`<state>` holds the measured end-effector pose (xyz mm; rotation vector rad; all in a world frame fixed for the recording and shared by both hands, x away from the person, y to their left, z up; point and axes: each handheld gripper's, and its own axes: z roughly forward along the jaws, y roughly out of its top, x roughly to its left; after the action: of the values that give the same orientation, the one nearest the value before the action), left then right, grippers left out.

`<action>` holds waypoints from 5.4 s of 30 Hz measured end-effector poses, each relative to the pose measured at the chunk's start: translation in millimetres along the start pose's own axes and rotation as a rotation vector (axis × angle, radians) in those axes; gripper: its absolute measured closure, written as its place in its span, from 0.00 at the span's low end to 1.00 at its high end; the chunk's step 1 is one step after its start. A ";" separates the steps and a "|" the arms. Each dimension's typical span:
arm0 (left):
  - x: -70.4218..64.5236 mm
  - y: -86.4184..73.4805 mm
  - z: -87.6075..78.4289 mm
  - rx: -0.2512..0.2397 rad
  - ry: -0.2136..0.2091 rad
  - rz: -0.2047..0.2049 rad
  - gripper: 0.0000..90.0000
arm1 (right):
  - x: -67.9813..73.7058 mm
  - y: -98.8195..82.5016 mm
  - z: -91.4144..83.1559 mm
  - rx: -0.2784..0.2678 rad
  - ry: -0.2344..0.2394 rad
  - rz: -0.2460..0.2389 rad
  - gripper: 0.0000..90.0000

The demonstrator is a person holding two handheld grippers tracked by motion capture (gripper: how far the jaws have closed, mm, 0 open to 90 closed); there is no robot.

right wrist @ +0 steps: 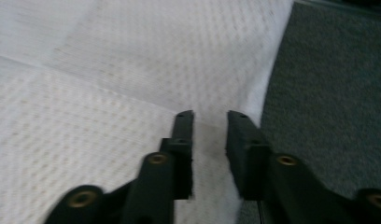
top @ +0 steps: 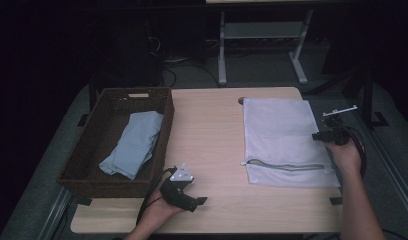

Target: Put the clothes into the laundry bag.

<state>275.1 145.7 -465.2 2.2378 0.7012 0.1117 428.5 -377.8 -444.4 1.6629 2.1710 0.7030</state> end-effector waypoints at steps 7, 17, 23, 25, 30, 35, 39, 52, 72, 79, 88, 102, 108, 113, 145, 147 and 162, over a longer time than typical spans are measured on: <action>0.0 -0.1 -1.2 -0.003 -0.004 -0.003 0.16 | 23.2 -5.2 -16.6 -0.075 0.060 -0.096 0.42; -0.8 0.1 -1.3 0.003 -0.005 -0.002 0.16 | 52.7 -21.5 -36.3 -0.135 0.156 -0.148 0.28; -1.4 0.5 0.3 0.000 -0.012 0.001 0.16 | 66.0 -38.0 -44.0 -0.146 0.164 -0.172 0.18; -2.0 0.9 -0.2 0.001 -0.014 0.005 0.16 | 74.3 -46.9 -51.9 -0.162 0.168 -0.182 0.15; -2.5 0.9 0.0 0.004 -0.021 0.006 0.16 | 87.6 -58.6 -62.6 -0.179 0.172 -0.206 0.13; -2.9 1.0 0.7 0.009 -0.028 0.003 0.16 | 103.9 -71.5 -70.9 -0.177 0.185 -0.235 0.10; -3.0 0.9 1.1 0.018 -0.028 0.011 0.16 | 120.6 -84.9 -76.0 -0.195 0.202 -0.278 0.10; -7.3 1.6 2.4 0.029 -0.037 0.018 0.16 | 171.2 -116.9 -73.7 -0.202 0.317 -0.337 0.08; -9.4 32.4 -17.0 0.017 -0.047 0.039 0.16 | 185.6 -123.1 -57.7 -0.177 0.361 -0.379 0.06; -9.7 52.9 -26.6 0.018 -0.061 0.051 0.16 | 186.7 -123.4 -58.3 -0.180 0.350 -0.400 0.06; -0.9 77.2 -42.3 0.045 -0.058 0.070 0.16 | 183.3 -122.6 -60.4 -0.193 0.350 -0.396 0.06; 35.1 102.7 -74.6 0.054 0.038 0.088 0.16 | 181.7 -122.2 -60.7 -0.196 0.345 -0.396 0.06; 52.6 102.3 -84.8 0.064 0.072 0.069 0.16 | 180.4 -121.8 -61.1 -0.192 0.349 -0.386 0.06; 64.9 103.2 -97.4 0.063 0.116 0.062 0.17 | 179.4 -121.6 -61.4 -0.193 0.350 -0.377 0.06; 188.0 76.2 -124.2 0.112 0.397 -0.091 0.16 | 180.4 -121.1 -60.3 -0.184 0.354 -0.377 0.06; 195.8 73.6 -120.7 0.113 0.413 -0.103 0.15 | 180.8 -121.0 -60.1 -0.181 0.354 -0.378 0.06; 241.3 45.1 -90.6 0.134 0.437 -0.173 0.15 | 180.5 -121.4 -59.6 -0.174 0.356 -0.379 0.06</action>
<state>472.8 305.3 -403.0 2.2887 1.1619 0.4916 250.0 -240.3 -454.4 1.0574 2.4801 1.0970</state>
